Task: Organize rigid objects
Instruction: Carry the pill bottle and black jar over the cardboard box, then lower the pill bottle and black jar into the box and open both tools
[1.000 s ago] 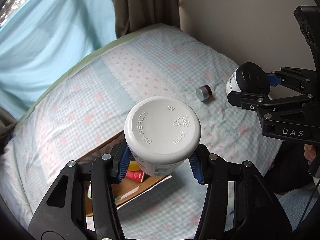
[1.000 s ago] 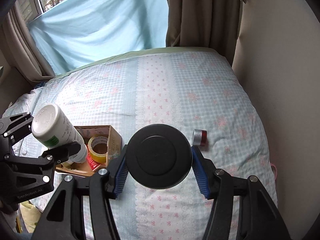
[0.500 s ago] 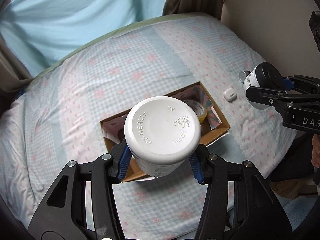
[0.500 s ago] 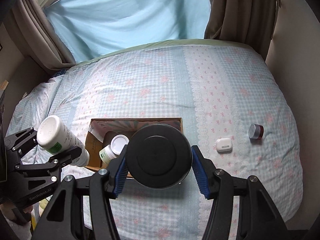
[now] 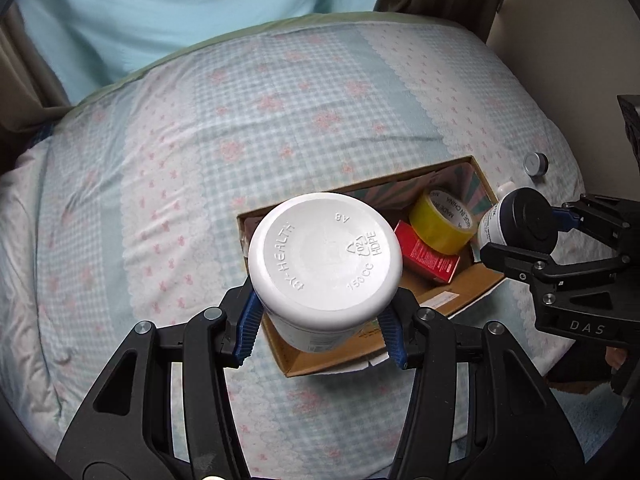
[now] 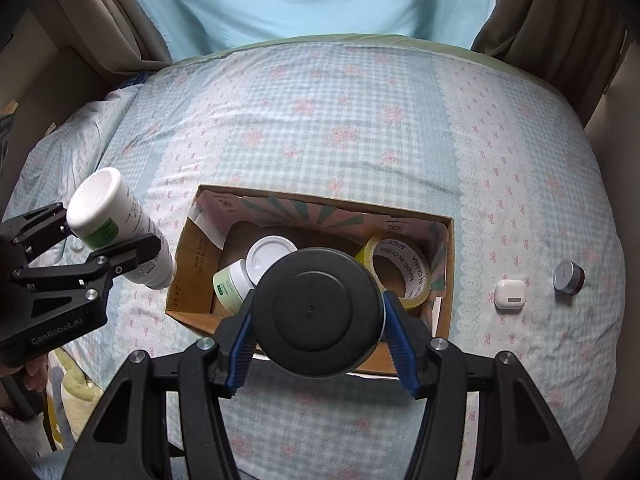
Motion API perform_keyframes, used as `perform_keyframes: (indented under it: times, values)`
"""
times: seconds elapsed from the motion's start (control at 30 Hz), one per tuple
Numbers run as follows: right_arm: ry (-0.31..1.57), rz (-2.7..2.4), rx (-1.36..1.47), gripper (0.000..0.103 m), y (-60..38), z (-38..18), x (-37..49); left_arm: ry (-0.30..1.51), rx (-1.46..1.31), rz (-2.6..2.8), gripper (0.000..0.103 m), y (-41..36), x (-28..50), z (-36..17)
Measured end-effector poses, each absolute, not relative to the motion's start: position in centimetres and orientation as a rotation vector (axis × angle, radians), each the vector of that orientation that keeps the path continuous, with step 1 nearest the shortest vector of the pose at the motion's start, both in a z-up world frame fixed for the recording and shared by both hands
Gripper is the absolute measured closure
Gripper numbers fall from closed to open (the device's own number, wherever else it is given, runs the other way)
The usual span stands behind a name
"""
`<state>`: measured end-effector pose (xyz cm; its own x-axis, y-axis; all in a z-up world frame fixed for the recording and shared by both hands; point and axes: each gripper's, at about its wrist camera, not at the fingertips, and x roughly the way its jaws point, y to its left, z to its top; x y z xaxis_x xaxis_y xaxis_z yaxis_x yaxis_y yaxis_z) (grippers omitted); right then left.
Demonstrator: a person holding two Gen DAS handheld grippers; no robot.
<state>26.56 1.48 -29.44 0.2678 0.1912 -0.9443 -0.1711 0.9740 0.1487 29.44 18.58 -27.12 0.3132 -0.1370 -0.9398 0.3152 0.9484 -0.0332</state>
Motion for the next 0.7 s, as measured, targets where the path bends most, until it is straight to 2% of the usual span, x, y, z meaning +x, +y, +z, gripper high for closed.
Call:
perform_keyframes:
  times: [0.43, 0.7]
  values:
    - [1.503, 0.336, -0.111, 0.049, 5.3, -38.2, 29.5, 1.366, 0.193, -0.285, 0.055, 18.7, 34.2, -34.4]
    - [1.568, 0.405, -0.211, 0.049, 7.2, -41.1, 29.2, 1.433, 0.170, -0.276, 0.055, 18.6, 36.0, -37.6]
